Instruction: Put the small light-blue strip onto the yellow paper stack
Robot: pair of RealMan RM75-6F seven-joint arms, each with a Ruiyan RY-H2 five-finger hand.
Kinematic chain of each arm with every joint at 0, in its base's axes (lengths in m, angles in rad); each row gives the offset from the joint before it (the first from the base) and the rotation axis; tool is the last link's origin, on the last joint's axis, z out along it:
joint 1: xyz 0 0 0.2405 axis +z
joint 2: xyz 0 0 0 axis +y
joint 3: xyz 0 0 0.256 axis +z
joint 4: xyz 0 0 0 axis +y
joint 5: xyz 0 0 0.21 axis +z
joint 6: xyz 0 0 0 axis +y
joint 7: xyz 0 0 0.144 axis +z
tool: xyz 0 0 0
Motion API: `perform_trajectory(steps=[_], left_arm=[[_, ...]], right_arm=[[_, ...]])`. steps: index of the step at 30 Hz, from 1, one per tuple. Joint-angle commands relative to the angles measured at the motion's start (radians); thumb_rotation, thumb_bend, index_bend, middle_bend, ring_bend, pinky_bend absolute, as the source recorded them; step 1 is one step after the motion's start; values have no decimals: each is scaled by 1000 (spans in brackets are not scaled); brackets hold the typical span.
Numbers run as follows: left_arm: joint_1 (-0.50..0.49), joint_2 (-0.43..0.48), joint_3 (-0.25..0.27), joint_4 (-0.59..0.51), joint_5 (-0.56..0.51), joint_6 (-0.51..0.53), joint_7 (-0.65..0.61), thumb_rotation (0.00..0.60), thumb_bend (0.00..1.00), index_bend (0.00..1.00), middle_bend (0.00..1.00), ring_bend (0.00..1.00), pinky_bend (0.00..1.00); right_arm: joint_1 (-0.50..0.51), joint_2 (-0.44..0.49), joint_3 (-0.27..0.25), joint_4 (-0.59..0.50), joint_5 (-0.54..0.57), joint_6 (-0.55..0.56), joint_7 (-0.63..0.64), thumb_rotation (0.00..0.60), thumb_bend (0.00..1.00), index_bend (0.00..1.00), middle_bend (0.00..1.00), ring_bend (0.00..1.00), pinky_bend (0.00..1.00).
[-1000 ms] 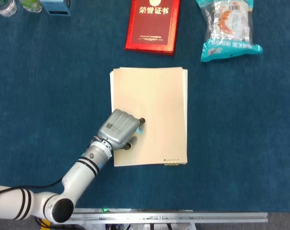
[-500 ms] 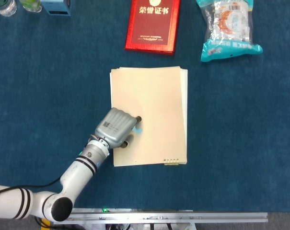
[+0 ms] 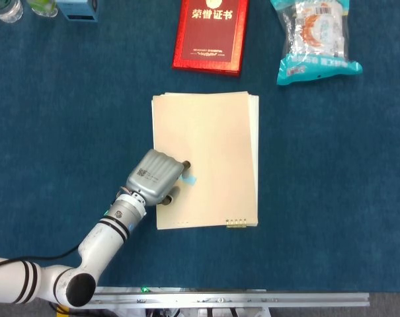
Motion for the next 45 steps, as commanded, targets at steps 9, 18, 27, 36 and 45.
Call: perform_trajectory(steps=[9, 18, 27, 36, 45], left_arm=[[5, 7, 4, -19, 14, 8, 2, 600, 403, 395, 1000, 1000, 1000], [11, 5, 4, -8, 6, 7, -5, 600, 403, 396, 1000, 1000, 1000], [68, 92, 15, -79, 105, 84, -97, 600, 404, 390, 994, 1000, 1000], [179, 237, 11, -63, 245, 226, -305, 600, 398, 356, 822, 875, 947], [321, 324, -16, 84, 310, 378, -570, 600, 397, 288, 498, 473, 616]], right_arm=[[-1, 1, -2, -4, -2, 0, -2, 600, 88, 155, 262, 119, 225], [-6, 6, -2, -5, -2, 7, -1, 600, 89, 155, 262, 119, 225], [-7, 11, -1, -5, 3, 4, 3, 600, 89, 155, 262, 119, 225], [2, 18, -3, -8, 32, -32, -34, 600, 89, 155, 262, 119, 225], [14, -3, -17, 7, 31, -64, -82, 600, 90, 155, 242, 119, 240]])
